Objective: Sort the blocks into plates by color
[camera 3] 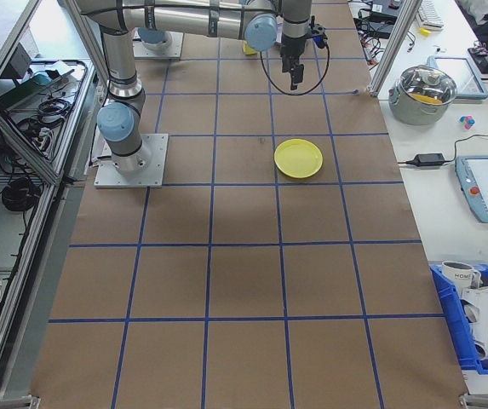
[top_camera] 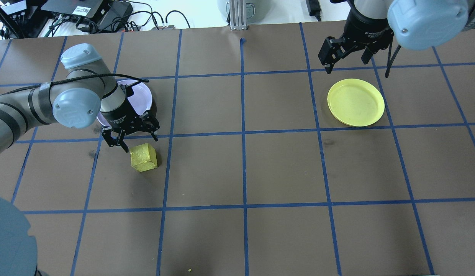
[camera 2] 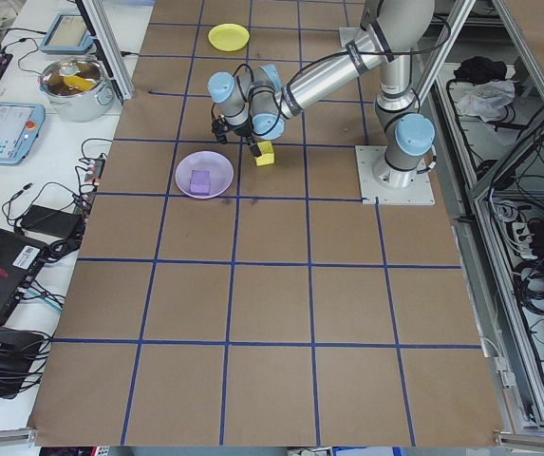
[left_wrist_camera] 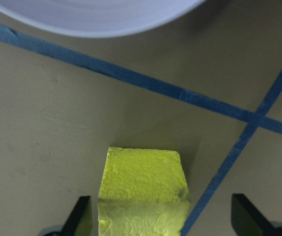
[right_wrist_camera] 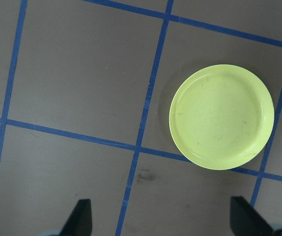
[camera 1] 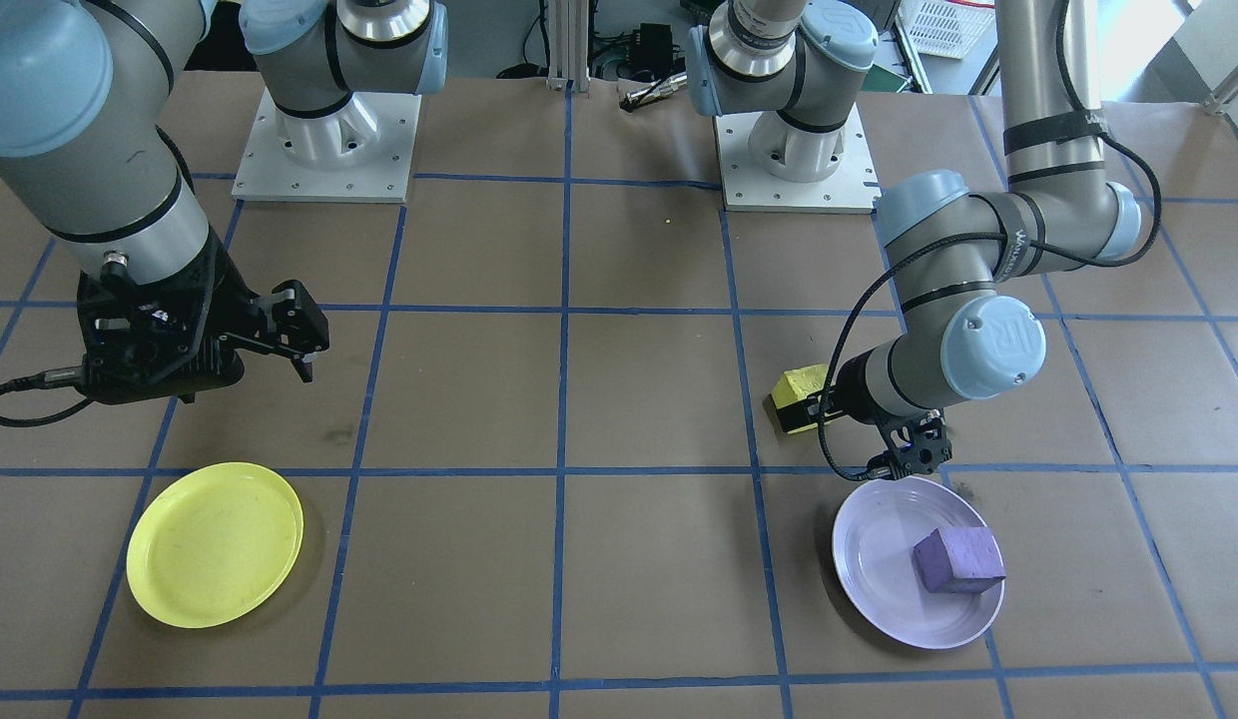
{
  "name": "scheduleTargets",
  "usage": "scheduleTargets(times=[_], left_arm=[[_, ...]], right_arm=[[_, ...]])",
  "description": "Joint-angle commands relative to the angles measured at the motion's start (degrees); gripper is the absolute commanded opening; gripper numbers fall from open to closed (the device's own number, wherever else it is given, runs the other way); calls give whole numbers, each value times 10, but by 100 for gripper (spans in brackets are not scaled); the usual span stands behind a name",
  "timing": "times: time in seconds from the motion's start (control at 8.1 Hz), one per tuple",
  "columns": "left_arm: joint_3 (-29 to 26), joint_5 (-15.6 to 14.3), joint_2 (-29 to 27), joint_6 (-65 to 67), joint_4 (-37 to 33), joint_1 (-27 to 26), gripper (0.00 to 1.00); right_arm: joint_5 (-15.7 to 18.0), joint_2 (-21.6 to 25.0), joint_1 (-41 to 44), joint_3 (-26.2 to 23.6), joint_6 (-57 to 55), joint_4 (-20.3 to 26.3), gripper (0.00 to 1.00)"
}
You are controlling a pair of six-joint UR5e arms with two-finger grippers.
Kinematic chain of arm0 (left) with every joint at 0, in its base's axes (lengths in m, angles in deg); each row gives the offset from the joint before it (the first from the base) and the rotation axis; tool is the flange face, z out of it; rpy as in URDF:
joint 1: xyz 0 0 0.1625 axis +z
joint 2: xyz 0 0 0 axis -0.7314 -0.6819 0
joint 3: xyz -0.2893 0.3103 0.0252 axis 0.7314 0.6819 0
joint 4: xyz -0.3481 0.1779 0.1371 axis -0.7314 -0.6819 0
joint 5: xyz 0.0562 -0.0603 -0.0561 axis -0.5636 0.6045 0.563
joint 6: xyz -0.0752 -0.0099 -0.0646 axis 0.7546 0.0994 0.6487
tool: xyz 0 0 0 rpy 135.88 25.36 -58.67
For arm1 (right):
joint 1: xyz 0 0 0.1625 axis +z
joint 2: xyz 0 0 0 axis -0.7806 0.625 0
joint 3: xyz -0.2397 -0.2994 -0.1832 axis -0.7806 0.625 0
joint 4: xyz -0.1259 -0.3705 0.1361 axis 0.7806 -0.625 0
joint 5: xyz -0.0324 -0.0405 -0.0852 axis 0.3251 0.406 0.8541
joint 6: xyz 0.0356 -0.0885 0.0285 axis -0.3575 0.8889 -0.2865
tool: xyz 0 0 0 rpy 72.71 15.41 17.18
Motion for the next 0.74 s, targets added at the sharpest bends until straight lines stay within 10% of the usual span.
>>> scheduleTargets(times=[0.0,0.12,0.25,0.37,0.62], left_arm=[[26,2,-9,-1,12,2,100],[28,2,-12,0,12,1,99],[26,-4,-13,-10,15,1,72],[25,-52,-17,-64,10,1,1],[23,-65,-16,-51,9,-10,0]], right_arm=[[-5,2,0,-4,-1,-1,100],[-4,2,0,-4,-1,-1,100],[-3,2,0,-5,-1,-1,100],[0,2,0,-5,0,-1,100],[-5,2,0,-5,-1,-1,100]])
